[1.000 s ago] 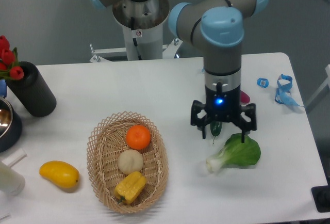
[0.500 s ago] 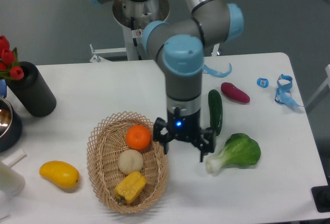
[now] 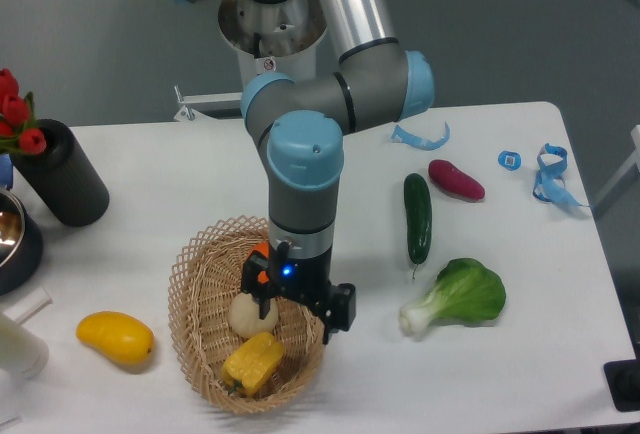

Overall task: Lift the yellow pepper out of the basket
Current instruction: 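Lower the open gripper into the basket over the yellow bell pepper, then close the gripper around the yellow bell pepper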

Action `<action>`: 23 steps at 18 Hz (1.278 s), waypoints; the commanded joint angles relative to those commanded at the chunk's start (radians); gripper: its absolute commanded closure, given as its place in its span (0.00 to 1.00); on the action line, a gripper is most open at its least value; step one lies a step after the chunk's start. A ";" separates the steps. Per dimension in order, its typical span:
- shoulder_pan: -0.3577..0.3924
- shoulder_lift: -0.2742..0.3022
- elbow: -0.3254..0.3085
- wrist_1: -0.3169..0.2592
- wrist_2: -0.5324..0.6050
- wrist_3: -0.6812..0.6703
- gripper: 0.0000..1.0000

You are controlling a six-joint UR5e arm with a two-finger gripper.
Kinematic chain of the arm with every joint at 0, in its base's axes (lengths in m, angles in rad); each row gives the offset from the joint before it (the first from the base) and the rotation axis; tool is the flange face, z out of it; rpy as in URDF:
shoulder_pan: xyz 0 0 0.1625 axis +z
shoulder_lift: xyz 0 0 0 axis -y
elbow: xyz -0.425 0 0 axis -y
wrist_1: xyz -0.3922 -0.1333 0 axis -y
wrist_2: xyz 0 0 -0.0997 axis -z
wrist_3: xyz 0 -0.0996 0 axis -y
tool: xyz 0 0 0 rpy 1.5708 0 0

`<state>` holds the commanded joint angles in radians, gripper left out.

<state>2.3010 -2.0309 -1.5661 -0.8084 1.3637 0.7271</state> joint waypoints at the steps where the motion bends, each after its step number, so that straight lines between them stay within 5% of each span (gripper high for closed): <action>1: -0.006 -0.008 0.000 0.002 -0.002 0.000 0.00; 9: -0.026 -0.064 -0.008 0.002 0.000 0.130 0.00; 23: -0.041 -0.110 -0.002 0.002 0.000 0.127 0.00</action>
<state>2.2596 -2.1414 -1.5677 -0.8069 1.3637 0.8544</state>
